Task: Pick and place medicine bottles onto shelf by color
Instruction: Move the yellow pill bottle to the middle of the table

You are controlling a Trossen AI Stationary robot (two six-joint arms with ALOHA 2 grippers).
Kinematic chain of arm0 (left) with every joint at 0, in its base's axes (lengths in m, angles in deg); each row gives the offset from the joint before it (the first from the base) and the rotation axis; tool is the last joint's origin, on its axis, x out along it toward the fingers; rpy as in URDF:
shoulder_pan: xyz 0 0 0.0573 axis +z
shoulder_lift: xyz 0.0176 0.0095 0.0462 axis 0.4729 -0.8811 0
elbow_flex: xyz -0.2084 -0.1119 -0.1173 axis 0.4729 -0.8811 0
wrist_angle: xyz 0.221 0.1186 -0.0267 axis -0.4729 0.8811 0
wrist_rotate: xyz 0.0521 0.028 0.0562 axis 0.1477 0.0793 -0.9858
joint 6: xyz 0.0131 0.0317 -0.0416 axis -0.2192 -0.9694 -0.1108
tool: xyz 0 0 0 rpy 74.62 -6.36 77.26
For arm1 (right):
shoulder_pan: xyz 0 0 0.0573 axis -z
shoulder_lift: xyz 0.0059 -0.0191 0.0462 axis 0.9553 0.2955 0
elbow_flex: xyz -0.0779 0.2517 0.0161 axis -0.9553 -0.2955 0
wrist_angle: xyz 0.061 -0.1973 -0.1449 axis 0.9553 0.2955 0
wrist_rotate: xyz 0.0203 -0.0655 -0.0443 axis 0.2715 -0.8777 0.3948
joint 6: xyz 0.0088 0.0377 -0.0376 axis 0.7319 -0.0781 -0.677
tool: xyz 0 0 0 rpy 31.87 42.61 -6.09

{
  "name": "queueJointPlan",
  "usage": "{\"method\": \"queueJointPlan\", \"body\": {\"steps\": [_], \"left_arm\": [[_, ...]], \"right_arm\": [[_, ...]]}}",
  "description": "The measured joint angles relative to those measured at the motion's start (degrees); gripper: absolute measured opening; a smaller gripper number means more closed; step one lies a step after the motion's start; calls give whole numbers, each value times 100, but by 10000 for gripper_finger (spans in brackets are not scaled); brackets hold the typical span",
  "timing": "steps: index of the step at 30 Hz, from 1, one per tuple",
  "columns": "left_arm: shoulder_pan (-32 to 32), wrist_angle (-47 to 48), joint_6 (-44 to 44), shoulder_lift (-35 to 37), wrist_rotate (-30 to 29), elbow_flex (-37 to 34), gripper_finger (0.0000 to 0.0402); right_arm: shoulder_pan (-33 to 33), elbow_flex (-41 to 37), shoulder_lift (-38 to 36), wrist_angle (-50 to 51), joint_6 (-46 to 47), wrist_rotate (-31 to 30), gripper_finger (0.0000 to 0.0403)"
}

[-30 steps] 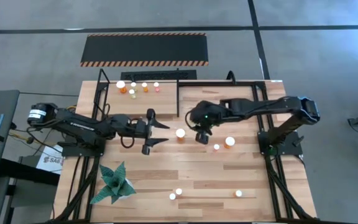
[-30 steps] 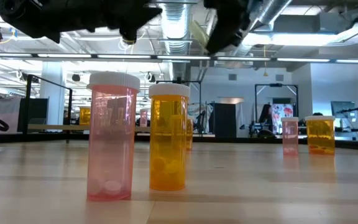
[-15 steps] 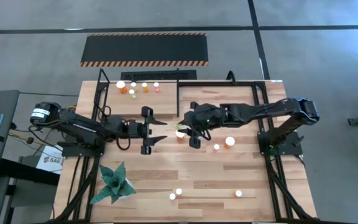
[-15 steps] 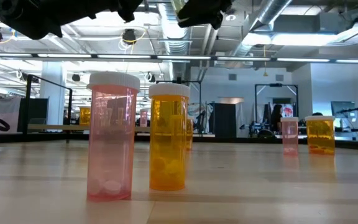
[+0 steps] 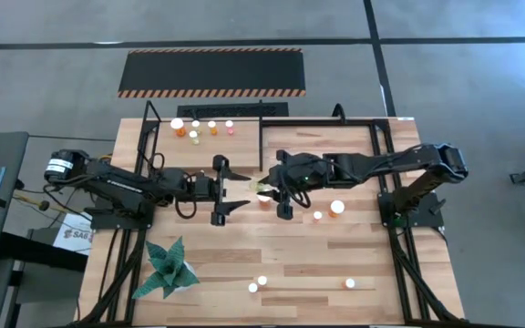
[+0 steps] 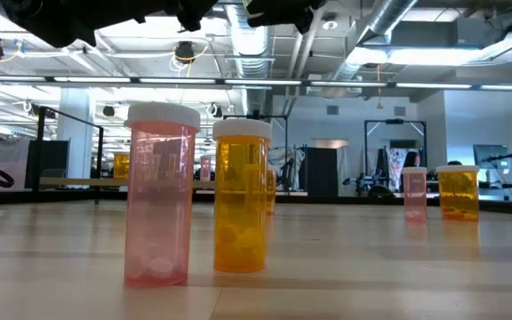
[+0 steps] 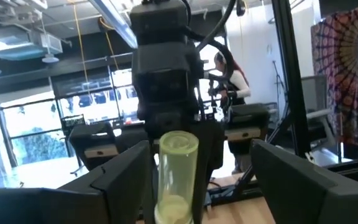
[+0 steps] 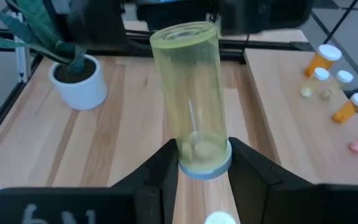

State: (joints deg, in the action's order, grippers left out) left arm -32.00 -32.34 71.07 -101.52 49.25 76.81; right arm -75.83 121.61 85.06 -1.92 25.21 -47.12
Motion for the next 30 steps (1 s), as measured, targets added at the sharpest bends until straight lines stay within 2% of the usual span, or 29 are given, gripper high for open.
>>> {"method": "queueJointPlan", "body": {"steps": [7, 26, 30], "left_arm": [[0, -17, 154, 2, -341, 95, 278], [0, -185, 358, -6, -343, 100, 277], [0, -445, 358, -219, -343, 124, 277]], "right_arm": [[-1, 0, 0, -243, -139, 2, 136], [3, 0, 0, -725, -259, 24, 136], [1, 0, 0, -825, -259, 33, 136]]}}
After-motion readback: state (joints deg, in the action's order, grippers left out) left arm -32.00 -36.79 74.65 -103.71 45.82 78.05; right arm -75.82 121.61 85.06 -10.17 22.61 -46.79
